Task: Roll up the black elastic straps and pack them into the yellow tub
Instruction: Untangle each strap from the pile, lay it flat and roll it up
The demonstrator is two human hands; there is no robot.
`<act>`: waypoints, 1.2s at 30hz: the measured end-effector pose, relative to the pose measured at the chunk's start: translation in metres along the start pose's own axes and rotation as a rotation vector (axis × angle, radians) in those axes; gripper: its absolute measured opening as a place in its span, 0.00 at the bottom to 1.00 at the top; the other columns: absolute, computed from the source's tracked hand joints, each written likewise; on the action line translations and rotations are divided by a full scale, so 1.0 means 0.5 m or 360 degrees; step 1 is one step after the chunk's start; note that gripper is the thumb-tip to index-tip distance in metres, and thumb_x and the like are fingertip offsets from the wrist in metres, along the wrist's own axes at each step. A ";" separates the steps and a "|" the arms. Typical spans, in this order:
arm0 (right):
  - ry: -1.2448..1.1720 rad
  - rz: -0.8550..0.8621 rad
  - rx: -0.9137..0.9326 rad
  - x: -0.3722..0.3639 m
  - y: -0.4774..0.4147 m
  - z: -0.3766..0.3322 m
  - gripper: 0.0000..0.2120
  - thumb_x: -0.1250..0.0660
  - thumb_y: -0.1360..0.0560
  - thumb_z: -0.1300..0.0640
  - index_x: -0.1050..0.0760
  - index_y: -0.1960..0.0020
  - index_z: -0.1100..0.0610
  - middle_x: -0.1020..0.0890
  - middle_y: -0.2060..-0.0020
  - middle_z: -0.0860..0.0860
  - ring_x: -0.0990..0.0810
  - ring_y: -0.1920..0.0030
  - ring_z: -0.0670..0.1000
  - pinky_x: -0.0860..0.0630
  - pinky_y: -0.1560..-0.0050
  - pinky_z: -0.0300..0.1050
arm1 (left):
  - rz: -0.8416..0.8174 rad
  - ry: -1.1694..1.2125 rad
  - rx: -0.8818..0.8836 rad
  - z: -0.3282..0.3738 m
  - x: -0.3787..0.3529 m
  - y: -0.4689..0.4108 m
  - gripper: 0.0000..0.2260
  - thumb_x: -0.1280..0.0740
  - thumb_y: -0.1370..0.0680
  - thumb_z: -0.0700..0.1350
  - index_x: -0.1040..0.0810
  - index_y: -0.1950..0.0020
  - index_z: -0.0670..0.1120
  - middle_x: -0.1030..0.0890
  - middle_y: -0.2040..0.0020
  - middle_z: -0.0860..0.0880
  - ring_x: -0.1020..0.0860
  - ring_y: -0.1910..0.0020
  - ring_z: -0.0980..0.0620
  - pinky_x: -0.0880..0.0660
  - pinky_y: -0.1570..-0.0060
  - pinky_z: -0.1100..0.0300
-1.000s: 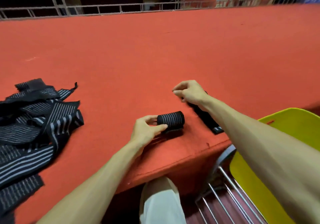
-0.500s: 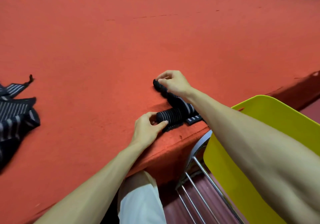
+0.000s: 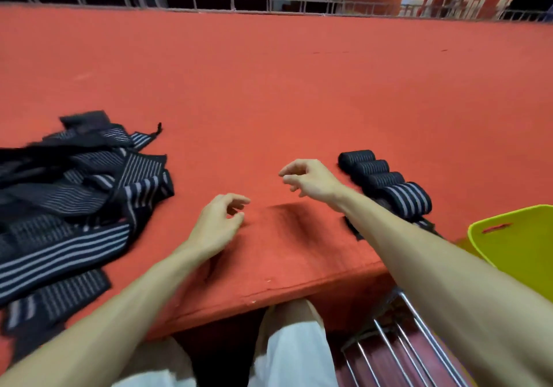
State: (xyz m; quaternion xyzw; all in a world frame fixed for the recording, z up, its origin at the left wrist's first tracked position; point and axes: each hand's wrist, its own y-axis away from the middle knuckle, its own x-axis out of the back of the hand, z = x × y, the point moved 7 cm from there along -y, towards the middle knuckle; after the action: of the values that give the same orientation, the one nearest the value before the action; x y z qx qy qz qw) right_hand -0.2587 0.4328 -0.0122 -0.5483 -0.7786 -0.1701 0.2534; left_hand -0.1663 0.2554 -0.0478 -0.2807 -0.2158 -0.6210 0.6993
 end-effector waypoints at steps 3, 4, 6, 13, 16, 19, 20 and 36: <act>-0.0031 -0.0228 -0.0014 -0.105 -0.017 -0.032 0.05 0.35 0.23 0.61 0.22 0.49 0.55 0.21 0.62 0.47 0.22 0.63 0.48 0.27 0.65 0.39 | 0.0148 -0.0253 -0.0087 -0.051 0.134 0.030 0.14 0.35 0.25 0.32 0.19 0.46 0.47 0.20 0.51 0.49 0.24 0.54 0.54 0.30 0.48 0.64; -0.0032 -0.0290 0.0005 -0.151 -0.028 -0.056 0.05 0.35 0.23 0.61 0.22 0.49 0.55 0.20 0.61 0.47 0.22 0.63 0.48 0.27 0.64 0.40 | 0.0255 -0.0294 -0.0110 -0.069 0.189 0.044 0.14 0.36 0.26 0.31 0.18 0.48 0.47 0.20 0.53 0.50 0.25 0.56 0.54 0.30 0.49 0.62; -0.0023 -0.0366 0.0040 -0.222 -0.043 -0.095 0.05 0.35 0.22 0.59 0.22 0.47 0.56 0.20 0.60 0.48 0.22 0.63 0.48 0.27 0.61 0.41 | 0.0517 -0.0434 -0.0253 -0.091 0.270 0.066 0.13 0.37 0.27 0.34 0.18 0.50 0.47 0.20 0.54 0.50 0.25 0.56 0.52 0.29 0.49 0.55; -0.0179 -0.0397 -0.0038 -0.409 -0.093 -0.205 0.17 0.34 0.23 0.45 0.25 0.45 0.58 0.19 0.56 0.56 0.23 0.60 0.53 0.22 0.60 0.52 | 0.0687 -0.0471 0.0180 -0.261 0.322 0.062 0.21 0.35 0.22 0.46 0.31 0.30 0.44 0.29 0.36 0.45 0.33 0.36 0.45 0.40 0.35 0.53; -0.0302 -0.0437 -0.0094 -0.463 -0.104 -0.214 0.21 0.34 0.23 0.42 0.24 0.48 0.61 0.28 0.62 0.58 0.31 0.61 0.55 0.32 0.64 0.48 | 0.0511 -0.0587 0.0185 -0.307 0.284 0.053 0.17 0.44 0.18 0.49 0.31 0.29 0.47 0.26 0.34 0.50 0.32 0.32 0.51 0.46 0.29 0.54; -0.0484 -0.0279 -0.0185 -0.485 -0.112 -0.197 0.16 0.29 0.26 0.44 0.27 0.52 0.56 0.27 0.65 0.50 0.31 0.68 0.48 0.35 0.72 0.39 | 0.0466 -0.0678 0.0069 -0.308 0.264 0.058 0.14 0.48 0.17 0.46 0.26 0.36 0.50 0.22 0.40 0.55 0.28 0.37 0.56 0.46 0.28 0.57; -0.0541 -0.0236 -0.0221 -0.486 -0.111 -0.191 0.15 0.28 0.27 0.46 0.30 0.53 0.54 0.27 0.66 0.48 0.32 0.71 0.46 0.36 0.73 0.38 | 0.0480 -0.0669 0.0060 -0.306 0.265 0.060 0.13 0.46 0.18 0.44 0.25 0.40 0.50 0.21 0.45 0.56 0.26 0.43 0.55 0.44 0.29 0.57; -0.0275 -0.0290 -0.0129 -0.222 -0.041 -0.124 0.07 0.30 0.25 0.61 0.25 0.60 0.55 0.20 0.64 0.56 0.25 0.65 0.52 0.30 0.64 0.44 | 0.0387 -0.1066 0.0252 -0.214 0.290 0.060 0.11 0.42 0.18 0.48 0.24 0.46 0.44 0.18 0.47 0.43 0.22 0.47 0.39 0.30 0.48 0.50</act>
State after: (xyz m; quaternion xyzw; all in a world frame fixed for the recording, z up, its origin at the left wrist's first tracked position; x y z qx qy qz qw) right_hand -0.2352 0.3071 -0.0259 -0.4978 -0.8365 -0.1759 0.1465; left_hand -0.1219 0.0782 -0.0374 -0.4370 -0.4452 -0.3884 0.6782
